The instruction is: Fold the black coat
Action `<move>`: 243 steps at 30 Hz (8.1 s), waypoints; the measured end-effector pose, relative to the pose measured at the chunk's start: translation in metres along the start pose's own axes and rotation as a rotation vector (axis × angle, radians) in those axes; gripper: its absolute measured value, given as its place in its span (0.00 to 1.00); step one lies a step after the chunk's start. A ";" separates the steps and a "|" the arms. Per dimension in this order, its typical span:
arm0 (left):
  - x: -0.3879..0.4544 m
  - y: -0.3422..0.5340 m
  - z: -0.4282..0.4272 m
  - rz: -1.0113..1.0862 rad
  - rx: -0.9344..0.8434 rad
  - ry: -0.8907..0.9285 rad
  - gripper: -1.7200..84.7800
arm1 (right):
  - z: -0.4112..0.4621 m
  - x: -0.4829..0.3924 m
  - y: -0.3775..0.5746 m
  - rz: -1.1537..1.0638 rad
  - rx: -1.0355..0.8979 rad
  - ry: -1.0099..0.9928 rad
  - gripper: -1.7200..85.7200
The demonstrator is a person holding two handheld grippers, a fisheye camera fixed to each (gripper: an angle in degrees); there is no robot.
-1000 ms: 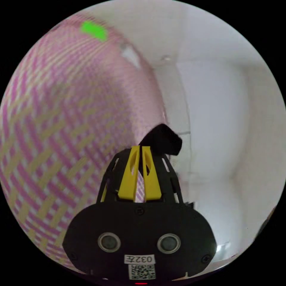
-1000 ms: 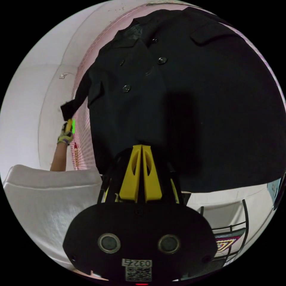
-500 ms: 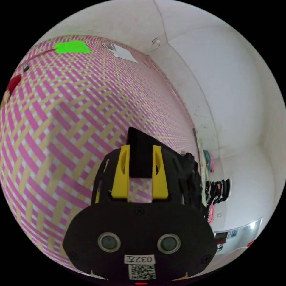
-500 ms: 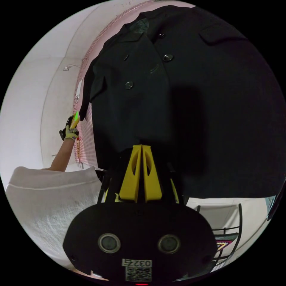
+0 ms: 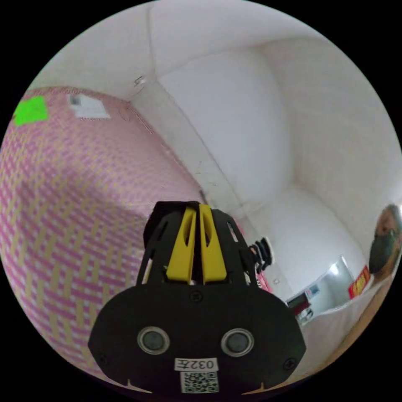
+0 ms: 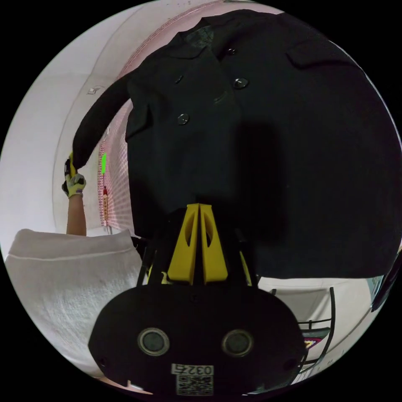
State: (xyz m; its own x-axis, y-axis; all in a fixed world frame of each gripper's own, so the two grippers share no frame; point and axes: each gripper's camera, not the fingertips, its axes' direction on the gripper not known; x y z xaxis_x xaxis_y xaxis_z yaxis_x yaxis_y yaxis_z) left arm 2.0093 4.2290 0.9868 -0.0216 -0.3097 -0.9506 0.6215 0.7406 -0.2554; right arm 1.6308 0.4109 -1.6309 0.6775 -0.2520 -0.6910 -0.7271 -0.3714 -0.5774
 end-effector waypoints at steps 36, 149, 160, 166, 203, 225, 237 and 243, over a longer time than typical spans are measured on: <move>-0.032 -0.011 0.207 -0.130 -0.678 -0.225 0.01 | -0.091 0.047 0.090 -0.015 0.299 -0.139 0.09; 0.162 -0.225 0.369 0.283 -0.735 -0.641 0.06 | -0.010 -0.011 -0.289 -0.272 0.253 0.166 0.02; 0.168 -0.210 0.381 0.360 -0.743 -0.689 0.04 | 0.009 -0.031 -0.224 -0.440 0.305 0.384 0.08; 0.157 -0.211 0.394 0.358 -0.748 -0.737 0.03 | 0.035 -0.036 -0.307 -0.418 0.218 0.464 0.01; -0.027 -0.239 -0.104 -0.088 -0.471 -0.818 0.01 | -0.058 0.006 0.037 -0.106 0.146 -0.054 0.09; 0.098 -0.120 0.077 0.203 -1.060 -0.097 0.01 | -0.068 -0.053 0.048 -0.117 0.136 -0.036 0.02; 0.114 -0.139 0.138 0.352 -1.283 -0.084 0.01 | -0.141 -0.046 0.086 0.086 0.393 0.058 0.09; 0.145 -0.154 0.181 0.364 -1.276 -0.076 0.01 | -0.198 0.011 0.092 0.162 0.448 0.148 0.12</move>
State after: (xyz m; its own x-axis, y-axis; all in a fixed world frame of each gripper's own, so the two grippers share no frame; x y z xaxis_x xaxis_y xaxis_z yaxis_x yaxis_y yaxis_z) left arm 2.0519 3.9620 0.9202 0.0577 0.0227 -0.9981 -0.5844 0.8113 -0.0153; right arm 1.5937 0.1969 -1.6054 0.5366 -0.4107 -0.7371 -0.7787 0.0955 -0.6201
